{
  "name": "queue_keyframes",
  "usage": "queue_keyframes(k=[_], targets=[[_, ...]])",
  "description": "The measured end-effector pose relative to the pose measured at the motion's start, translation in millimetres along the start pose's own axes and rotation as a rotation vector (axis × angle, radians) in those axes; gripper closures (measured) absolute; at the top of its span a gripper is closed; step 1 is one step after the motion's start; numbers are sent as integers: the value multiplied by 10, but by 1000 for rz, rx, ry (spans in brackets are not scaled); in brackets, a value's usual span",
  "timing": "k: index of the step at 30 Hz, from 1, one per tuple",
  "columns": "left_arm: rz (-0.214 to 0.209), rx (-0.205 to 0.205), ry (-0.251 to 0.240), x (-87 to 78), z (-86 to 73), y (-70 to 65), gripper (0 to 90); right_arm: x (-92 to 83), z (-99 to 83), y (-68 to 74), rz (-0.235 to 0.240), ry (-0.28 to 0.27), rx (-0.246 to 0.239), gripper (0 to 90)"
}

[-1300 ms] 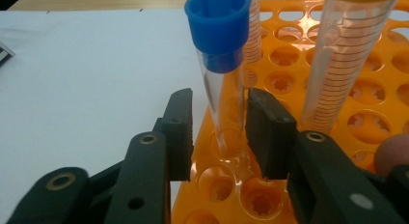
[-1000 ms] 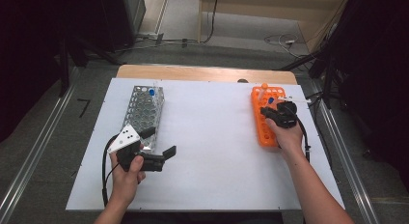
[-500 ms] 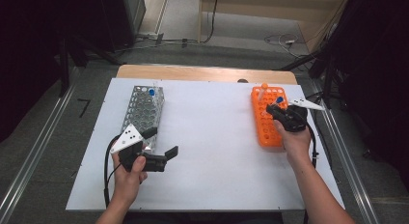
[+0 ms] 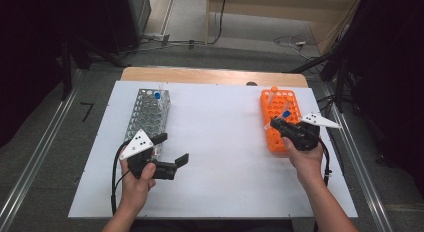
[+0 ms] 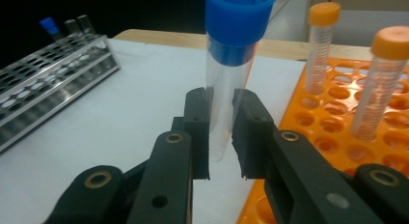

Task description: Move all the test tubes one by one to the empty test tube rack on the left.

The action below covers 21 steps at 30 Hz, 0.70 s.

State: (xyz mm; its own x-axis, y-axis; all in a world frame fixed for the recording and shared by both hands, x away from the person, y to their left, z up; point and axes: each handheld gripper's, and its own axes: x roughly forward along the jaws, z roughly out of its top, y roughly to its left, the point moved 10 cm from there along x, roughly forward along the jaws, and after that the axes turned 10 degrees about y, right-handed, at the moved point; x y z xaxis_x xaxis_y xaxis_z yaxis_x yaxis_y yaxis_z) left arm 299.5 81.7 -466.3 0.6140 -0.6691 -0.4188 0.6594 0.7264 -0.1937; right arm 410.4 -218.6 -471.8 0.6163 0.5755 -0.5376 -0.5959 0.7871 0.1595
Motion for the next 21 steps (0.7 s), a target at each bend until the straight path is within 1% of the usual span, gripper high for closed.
queue_keyframes(k=[3,5,8,10,15,20,21], targets=[[-2,1,1,8,2,-14,0,-38,-67,115,38,7,-18,749],[-3,4,3,19,1,-28,0,-60,-107,199,58,11,-44,749],[-10,9,5,40,0,-55,0,-85,-169,340,103,18,-62,749],[-16,13,10,54,-2,-78,0,-97,-201,432,130,19,-64,749],[-34,23,12,89,3,-143,0,-103,-241,675,193,26,-103,749],[-48,31,10,115,22,-210,0,-103,-283,896,249,37,-152,749],[-52,32,10,120,24,-223,0,-101,-295,934,257,42,-156,749]])
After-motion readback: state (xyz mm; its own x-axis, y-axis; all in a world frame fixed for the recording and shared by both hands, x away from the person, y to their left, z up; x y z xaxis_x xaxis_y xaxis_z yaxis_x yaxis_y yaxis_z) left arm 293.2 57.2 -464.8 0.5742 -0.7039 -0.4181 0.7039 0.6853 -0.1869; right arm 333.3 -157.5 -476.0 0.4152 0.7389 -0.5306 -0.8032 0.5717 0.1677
